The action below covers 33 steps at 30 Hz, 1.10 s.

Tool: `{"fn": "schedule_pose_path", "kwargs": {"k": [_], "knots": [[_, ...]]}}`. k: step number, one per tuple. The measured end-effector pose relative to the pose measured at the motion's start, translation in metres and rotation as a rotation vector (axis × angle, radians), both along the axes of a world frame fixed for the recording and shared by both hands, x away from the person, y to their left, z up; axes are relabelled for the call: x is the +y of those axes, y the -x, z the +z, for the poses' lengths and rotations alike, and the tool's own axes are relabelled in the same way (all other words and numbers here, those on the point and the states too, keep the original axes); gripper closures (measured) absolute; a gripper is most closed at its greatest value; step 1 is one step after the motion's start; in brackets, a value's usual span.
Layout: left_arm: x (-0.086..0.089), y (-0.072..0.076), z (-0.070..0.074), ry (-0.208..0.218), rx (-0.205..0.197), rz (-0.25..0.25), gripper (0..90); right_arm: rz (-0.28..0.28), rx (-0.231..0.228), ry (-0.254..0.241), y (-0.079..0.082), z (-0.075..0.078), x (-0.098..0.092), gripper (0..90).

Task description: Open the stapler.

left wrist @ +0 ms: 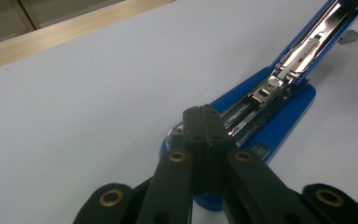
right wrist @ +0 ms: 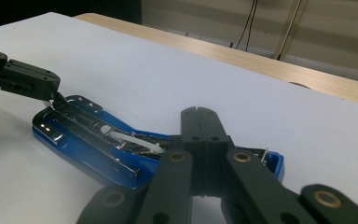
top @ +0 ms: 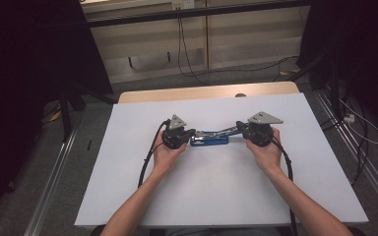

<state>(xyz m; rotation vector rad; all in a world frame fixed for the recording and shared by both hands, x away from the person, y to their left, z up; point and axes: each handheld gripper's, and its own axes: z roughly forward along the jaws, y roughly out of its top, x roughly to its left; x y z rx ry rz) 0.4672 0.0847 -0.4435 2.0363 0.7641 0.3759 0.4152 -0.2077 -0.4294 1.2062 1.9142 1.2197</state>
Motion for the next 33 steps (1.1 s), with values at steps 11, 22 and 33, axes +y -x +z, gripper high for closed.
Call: {"fn": "schedule_pose_path", "kwargs": {"k": [11,22,33], "knots": [[0.001,-0.001,0.0,0.007,0.002,-0.004,90.0,-0.007,0.001,-0.012,0.003,0.004,-0.009,90.0],[0.001,-0.001,0.0,0.007,0.002,-0.009,90.0,-0.017,0.046,0.013,0.001,-0.006,-0.015,90.0],[0.001,-0.001,-0.001,0.009,0.003,-0.007,90.0,-0.016,0.062,0.028,0.0,-0.011,-0.016,90.0]]}}
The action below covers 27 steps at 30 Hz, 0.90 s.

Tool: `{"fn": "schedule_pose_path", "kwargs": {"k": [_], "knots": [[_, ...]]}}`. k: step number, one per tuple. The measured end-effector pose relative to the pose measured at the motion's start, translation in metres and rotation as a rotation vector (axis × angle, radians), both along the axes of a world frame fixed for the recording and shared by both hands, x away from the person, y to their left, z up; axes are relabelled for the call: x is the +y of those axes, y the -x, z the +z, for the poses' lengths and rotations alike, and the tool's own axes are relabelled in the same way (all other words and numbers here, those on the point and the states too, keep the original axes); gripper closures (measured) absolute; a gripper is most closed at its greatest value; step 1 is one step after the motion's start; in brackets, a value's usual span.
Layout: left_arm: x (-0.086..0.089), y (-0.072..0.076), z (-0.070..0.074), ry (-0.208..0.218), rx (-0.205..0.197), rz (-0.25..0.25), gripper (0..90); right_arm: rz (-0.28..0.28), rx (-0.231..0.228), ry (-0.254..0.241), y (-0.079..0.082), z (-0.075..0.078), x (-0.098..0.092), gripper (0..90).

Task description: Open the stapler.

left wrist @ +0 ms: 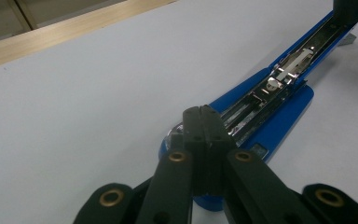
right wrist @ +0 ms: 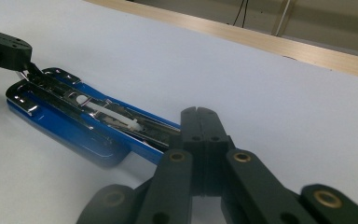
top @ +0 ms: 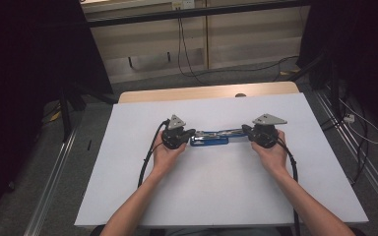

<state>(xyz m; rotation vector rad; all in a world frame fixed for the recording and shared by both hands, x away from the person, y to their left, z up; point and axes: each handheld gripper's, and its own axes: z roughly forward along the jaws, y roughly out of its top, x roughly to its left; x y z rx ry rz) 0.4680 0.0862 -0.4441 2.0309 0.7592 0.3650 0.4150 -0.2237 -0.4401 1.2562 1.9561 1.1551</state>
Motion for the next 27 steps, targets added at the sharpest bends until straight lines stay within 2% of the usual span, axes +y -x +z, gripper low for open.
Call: {"fn": "schedule_pose_path", "kwargs": {"k": [4,18,23,27], "knots": [[0.0005,0.0002,0.0011,0.004,-0.021,-0.012,90.0,-0.001,0.005,-0.001,-0.0001,-0.0003,-0.0003,90.0],[0.0017,0.0007,0.0046,0.026,-0.04,-0.028,89.9,-0.012,0.011,-0.006,-0.0003,-0.0004,-0.0021,90.0],[0.0032,0.002,0.0041,0.051,-0.044,-0.015,85.1,-0.019,0.001,-0.029,-0.0003,0.0017,-0.0053,88.2],[0.005,0.0033,0.0067,0.077,-0.043,0.0,76.4,-0.015,-0.01,-0.041,-0.0001,0.0033,-0.0068,85.8]]}}
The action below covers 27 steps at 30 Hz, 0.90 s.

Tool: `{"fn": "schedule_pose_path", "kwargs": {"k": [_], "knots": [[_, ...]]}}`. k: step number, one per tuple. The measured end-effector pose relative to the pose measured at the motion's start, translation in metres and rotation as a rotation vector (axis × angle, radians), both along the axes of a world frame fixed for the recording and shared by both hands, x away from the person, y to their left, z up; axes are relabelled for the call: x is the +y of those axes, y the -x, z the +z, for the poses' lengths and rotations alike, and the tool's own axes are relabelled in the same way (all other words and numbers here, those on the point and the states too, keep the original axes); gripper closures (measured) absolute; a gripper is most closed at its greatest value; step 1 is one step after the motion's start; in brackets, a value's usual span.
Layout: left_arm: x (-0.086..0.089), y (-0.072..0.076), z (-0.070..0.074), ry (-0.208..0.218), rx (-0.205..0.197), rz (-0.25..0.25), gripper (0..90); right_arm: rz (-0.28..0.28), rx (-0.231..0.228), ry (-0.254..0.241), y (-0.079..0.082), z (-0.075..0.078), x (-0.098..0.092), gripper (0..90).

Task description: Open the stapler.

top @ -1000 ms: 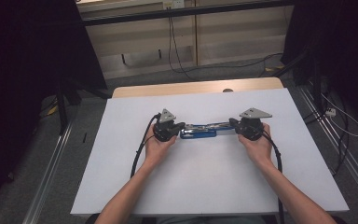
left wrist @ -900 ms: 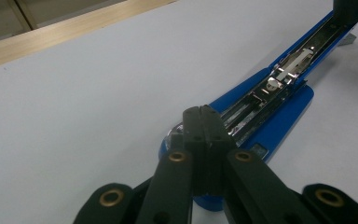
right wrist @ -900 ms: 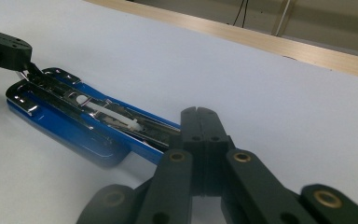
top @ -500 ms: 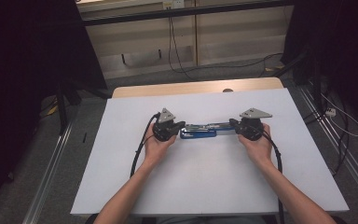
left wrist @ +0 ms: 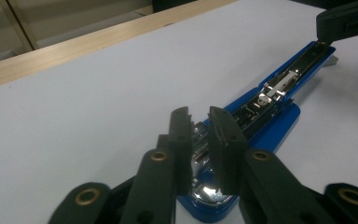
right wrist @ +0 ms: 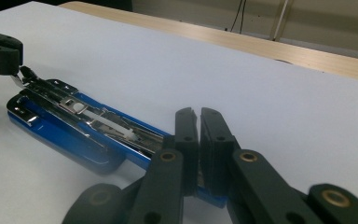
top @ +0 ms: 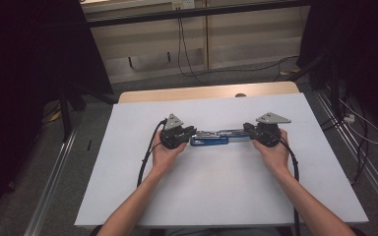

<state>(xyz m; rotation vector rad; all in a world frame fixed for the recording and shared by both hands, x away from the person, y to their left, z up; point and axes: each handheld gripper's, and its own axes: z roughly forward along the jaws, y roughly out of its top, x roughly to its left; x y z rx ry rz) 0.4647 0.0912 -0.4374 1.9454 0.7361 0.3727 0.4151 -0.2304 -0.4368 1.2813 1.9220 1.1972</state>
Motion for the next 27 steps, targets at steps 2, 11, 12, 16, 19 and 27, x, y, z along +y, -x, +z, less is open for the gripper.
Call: {"fn": "schedule_pose_path", "kwargs": {"k": [2,11,12,16,19,27], "knots": [[0.001,0.001,0.001,0.008,0.002,0.009,71.5,0.004,-0.003,-0.004,0.0,0.0,0.0,83.4],[0.0,0.006,0.008,0.02,-0.006,0.037,41.5,-0.016,0.001,-0.031,0.001,0.001,0.0,60.4],[0.0,0.006,0.008,0.015,-0.003,0.041,36.8,-0.021,0.001,-0.038,0.001,0.001,0.0,56.4],[0.001,0.007,0.009,-0.013,-0.008,0.049,27.5,-0.02,-0.012,-0.044,0.001,0.003,0.0,39.6],[0.003,0.008,0.011,-0.005,-0.011,0.054,19.7,-0.022,-0.007,-0.04,0.001,0.003,0.001,28.5],[0.005,0.011,0.013,-0.016,0.009,0.052,4.4,0.0,-0.014,-0.023,0.0,0.003,0.003,12.3]]}}
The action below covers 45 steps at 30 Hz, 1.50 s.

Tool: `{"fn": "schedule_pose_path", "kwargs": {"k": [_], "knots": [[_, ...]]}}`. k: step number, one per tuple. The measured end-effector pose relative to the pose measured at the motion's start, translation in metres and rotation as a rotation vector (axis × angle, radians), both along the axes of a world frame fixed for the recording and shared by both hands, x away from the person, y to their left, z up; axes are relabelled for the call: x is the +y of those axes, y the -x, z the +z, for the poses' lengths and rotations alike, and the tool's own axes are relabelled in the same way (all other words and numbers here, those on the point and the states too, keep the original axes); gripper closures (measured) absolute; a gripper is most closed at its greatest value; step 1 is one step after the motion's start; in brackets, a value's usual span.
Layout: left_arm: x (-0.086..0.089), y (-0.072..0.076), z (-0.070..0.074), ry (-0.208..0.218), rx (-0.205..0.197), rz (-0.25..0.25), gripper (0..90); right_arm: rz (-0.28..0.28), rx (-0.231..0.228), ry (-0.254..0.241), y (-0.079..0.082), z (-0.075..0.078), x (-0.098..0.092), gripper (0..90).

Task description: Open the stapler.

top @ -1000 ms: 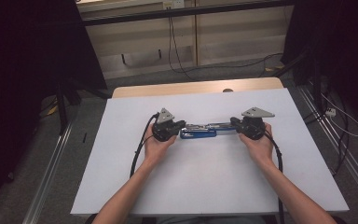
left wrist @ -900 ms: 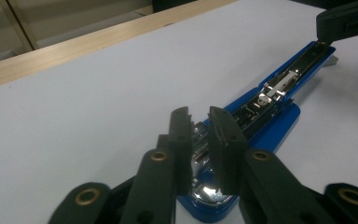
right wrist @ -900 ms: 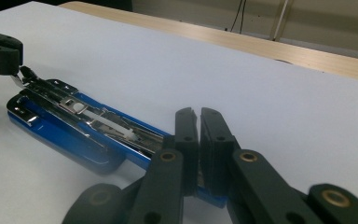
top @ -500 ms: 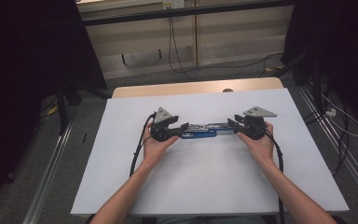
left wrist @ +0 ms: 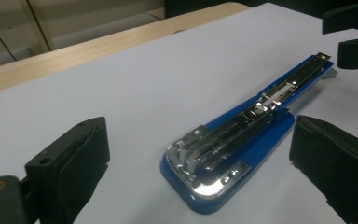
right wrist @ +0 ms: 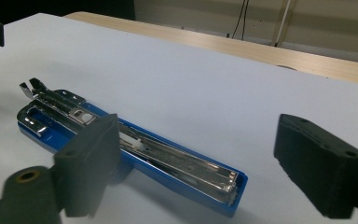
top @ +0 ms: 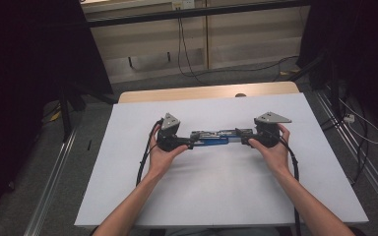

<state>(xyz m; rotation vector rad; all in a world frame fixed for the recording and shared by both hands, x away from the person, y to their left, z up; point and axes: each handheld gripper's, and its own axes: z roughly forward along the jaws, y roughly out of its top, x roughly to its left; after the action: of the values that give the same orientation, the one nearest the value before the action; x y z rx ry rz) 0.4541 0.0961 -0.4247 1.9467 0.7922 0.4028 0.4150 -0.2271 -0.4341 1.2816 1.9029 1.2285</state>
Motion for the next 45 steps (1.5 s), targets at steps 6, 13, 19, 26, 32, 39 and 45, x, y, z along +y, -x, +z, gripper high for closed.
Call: {"fn": "schedule_pose_path", "kwargs": {"k": [6,13,19,26,32,39,45], "knots": [[0.007,0.005,0.0,0.017,0.005,0.0,3.9,0.003,-0.008,0.003,-0.001,0.001,0.0,8.5],[0.019,0.013,0.0,-0.02,-0.008,0.013,4.6,-0.006,-0.013,-0.01,0.002,0.004,-0.009,7.6],[0.033,0.025,0.005,-0.013,-0.032,0.05,4.6,0.006,-0.016,-0.019,0.008,0.009,-0.017,6.6],[0.053,0.046,0.007,0.005,-0.084,0.079,4.9,0.007,-0.006,-0.002,0.015,0.008,-0.024,6.4],[0.063,0.059,0.008,0.007,-0.093,0.098,4.9,0.005,-0.018,-0.011,0.017,0.011,-0.029,7.0],[0.07,0.071,0.01,0.01,-0.098,0.103,4.9,0.005,-0.006,-0.009,0.017,0.011,-0.034,5.8],[0.08,0.083,0.007,0.009,-0.094,0.132,4.9,0.004,0.004,-0.01,0.017,0.01,-0.035,5.8]]}}
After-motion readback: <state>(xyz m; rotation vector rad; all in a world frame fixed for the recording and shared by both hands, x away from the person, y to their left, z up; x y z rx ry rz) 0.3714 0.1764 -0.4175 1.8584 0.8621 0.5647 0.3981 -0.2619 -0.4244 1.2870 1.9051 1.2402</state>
